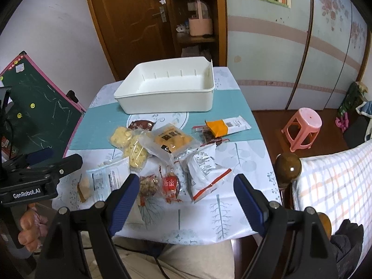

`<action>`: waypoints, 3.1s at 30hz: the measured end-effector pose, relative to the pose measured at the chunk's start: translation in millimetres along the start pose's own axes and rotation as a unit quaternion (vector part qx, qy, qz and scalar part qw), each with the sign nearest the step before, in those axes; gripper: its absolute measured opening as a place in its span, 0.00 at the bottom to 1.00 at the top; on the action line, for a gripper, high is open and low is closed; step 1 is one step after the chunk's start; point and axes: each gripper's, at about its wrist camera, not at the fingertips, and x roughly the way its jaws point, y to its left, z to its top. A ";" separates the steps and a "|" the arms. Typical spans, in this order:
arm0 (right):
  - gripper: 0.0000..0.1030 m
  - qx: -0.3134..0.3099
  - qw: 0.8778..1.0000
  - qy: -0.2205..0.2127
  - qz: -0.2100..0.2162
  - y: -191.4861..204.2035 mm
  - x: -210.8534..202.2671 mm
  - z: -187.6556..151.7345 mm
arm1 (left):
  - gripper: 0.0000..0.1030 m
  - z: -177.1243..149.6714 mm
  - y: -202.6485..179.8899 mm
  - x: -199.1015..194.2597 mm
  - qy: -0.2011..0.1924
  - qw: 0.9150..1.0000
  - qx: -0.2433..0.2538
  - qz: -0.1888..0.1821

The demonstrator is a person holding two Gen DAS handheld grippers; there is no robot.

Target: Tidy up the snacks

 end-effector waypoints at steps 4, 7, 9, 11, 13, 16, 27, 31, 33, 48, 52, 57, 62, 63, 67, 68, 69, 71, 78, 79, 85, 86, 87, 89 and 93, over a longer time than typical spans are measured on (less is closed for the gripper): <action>0.81 -0.003 1.000 0.005 0.002 0.4 3.9 -1.6 | 0.99 -0.8 0.9 4.1 0.006 1.000 0.000 -0.002; 0.81 0.000 1.000 0.009 0.001 -1.0 6.7 -1.5 | 0.99 -1.6 1.8 6.6 0.011 1.000 -0.001 -0.002; 0.81 0.003 1.000 0.013 0.001 -2.7 9.5 -2.6 | 0.99 -2.5 2.1 7.9 0.014 1.000 -0.002 -0.003; 0.81 0.005 1.000 0.016 0.000 -4.4 11.9 -3.5 | 0.99 -3.2 2.4 8.7 0.017 1.000 -0.001 -0.003; 0.81 0.010 1.000 0.021 0.000 -7.7 16.0 -4.7 | 0.99 -4.6 3.5 10.8 0.020 1.000 0.002 -0.003; 0.81 0.020 0.999 0.032 -0.002 -14.8 25.9 -6.9 | 0.99 -7.5 9.1 19.1 0.034 0.999 0.010 0.001; 0.81 0.080 0.993 0.087 0.008 -53.4 76.4 -21.3 | 0.99 -39.4 59.8 92.4 0.164 0.981 -0.057 -0.083; 0.81 0.107 0.989 0.099 0.023 -67.2 93.5 -20.7 | 0.98 -51.1 66.6 119.0 0.199 0.971 -0.083 -0.099; 0.81 0.123 0.986 0.107 0.031 -75.3 102.7 -19.5 | 0.98 -56.8 65.8 131.8 0.213 0.967 -0.092 -0.103; 0.81 0.030 0.993 0.111 0.017 -53.6 144.1 7.4 | 1.00 -66.2 39.3 184.0 0.252 0.959 -0.082 -0.102; 0.81 -0.007 0.992 0.127 0.015 -39.9 161.4 9.3 | 1.00 -63.6 29.8 184.8 0.253 0.959 -0.071 -0.103; 0.76 -0.014 0.988 0.153 0.029 -33.3 180.6 8.3 | 0.98 -54.8 16.2 186.5 0.251 0.961 -0.056 -0.104; 0.55 -0.012 0.987 0.155 0.032 -33.5 180.1 3.4 | 0.60 -40.7 15.0 168.1 0.215 0.967 -0.054 -0.127; 0.54 -0.013 0.988 0.153 0.029 -33.8 178.2 2.5 | 0.51 -38.1 16.2 163.6 0.206 0.968 -0.056 -0.130; 0.52 -0.011 0.990 0.139 0.027 -37.1 165.5 -0.2 | 0.39 -32.6 16.0 144.4 0.174 0.976 -0.046 -0.120; 0.52 -0.009 0.991 0.131 0.027 -38.0 159.7 0.2 | 0.38 -31.2 15.1 140.2 0.166 0.978 -0.043 -0.116; 0.52 -0.008 0.992 0.127 0.026 -38.0 157.0 1.1 | 0.36 -30.0 14.7 135.7 0.158 0.980 -0.042 -0.115; 0.52 -0.005 0.993 0.115 0.021 -38.9 149.1 4.8 | 0.33 -24.3 16.4 124.2 0.136 0.984 -0.039 -0.107; 0.52 0.009 0.997 0.066 0.029 -43.8 109.6 25.1 | 0.26 23.0 51.4 63.9 0.043 0.993 -0.044 -0.102; 0.52 0.011 0.998 0.055 0.032 -43.1 101.9 29.8 | 0.26 30.8 53.5 54.2 0.028 0.994 -0.043 -0.100; 0.52 -0.002 0.999 0.012 0.048 -30.6 73.7 56.4 | 0.26 75.8 49.6 -0.3 -0.052 0.994 -0.016 -0.092; 0.52 -0.005 0.999 0.004 0.051 -27.7 68.4 63.1 | 0.26 88.0 45.9 -10.8 -0.070 0.994 -0.006 -0.087; 0.52 -0.007 0.999 -0.004 0.053 -25.6 65.1 70.5 | 0.26 96.6 43.5 -18.1 -0.082 0.993 0.001 -0.083; 0.52 -0.007 0.998 -0.018 0.056 -21.6 58.5 86.0 | 0.26 118.2 36.7 -32.5 -0.110 0.991 0.018 -0.075; 0.52 -0.002 0.997 -0.053 0.057 -12.8 46.8 128.9 | 0.26 156.9 22.1 -50.6 -0.159 0.985 0.048 -0.055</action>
